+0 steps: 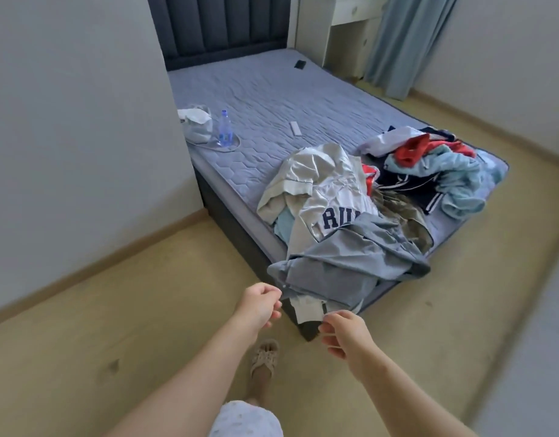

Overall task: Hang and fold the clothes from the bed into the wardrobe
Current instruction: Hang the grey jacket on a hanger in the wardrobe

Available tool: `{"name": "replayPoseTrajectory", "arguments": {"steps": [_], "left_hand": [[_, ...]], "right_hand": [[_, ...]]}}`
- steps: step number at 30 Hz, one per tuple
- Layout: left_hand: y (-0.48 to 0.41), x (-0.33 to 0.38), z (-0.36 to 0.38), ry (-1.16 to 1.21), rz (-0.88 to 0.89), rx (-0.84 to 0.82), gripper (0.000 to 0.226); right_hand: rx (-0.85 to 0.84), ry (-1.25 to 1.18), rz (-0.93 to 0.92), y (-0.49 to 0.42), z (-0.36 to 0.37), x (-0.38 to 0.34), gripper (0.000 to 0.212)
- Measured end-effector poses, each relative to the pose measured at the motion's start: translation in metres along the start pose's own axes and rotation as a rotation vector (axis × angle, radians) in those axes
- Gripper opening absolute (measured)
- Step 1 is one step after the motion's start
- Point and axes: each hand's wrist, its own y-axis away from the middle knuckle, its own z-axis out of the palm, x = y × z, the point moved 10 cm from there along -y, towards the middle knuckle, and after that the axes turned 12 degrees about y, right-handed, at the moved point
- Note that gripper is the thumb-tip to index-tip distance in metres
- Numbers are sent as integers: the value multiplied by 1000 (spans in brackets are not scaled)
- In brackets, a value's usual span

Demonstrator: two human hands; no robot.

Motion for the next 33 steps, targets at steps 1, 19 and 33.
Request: {"name": "replayPoseTrajectory", "arguments": {"steps": [1, 19, 33], "left_hand": [[-16, 10, 11, -12, -1, -17, 15], [-228, 106, 189, -313, -127, -173, 13], [-349, 52, 319, -377, -255, 85, 24]], "right_hand": [[16, -10, 2, -14, -9, -9, 9], [110, -227, 282, -215, -126, -61, 14], [-95, 282, 261, -416, -218, -66, 15]]}}
